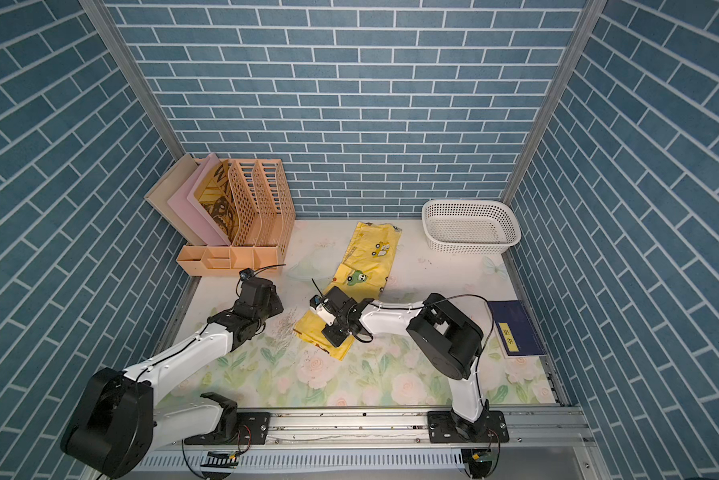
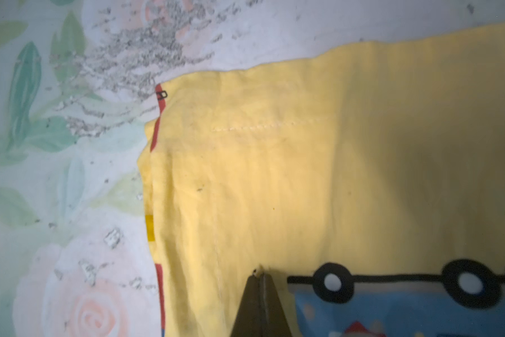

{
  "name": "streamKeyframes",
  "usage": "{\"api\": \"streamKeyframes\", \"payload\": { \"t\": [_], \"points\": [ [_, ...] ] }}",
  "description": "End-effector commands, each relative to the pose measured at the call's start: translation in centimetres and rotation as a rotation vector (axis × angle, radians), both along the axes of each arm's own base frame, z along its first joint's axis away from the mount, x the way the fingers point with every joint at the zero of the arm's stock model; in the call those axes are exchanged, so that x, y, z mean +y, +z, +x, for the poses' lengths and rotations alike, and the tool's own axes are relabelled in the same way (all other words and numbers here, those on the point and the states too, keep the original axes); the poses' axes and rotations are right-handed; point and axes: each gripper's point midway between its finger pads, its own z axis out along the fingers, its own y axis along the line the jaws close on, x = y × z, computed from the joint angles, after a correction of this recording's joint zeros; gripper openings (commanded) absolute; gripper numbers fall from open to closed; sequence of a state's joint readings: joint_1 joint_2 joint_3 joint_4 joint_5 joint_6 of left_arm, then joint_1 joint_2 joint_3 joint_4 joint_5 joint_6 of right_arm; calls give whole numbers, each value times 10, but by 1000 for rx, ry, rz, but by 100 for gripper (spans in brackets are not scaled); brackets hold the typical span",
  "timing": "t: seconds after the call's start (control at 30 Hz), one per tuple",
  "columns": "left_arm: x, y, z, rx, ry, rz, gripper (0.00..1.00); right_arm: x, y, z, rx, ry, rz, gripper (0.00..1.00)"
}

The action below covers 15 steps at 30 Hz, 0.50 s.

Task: Roll up the pillowcase
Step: Adjust the pillowcase at the center of the board.

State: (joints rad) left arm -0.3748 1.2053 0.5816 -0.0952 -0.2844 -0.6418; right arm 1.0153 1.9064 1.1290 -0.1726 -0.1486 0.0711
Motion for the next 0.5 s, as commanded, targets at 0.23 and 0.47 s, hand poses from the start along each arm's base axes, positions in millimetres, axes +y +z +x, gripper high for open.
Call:
{"api": "streamKeyframes", "payload": {
  "t": [0.23, 0.47],
  "points": [
    [-18, -19, -29, 61, -70, 14, 0, -84, -14, -46, 91, -31, -193, 0],
    [-42, -36, -39, 110, -131, -4, 0, -101, 29, -27, -93, -133, -176, 0]
  ]
}}
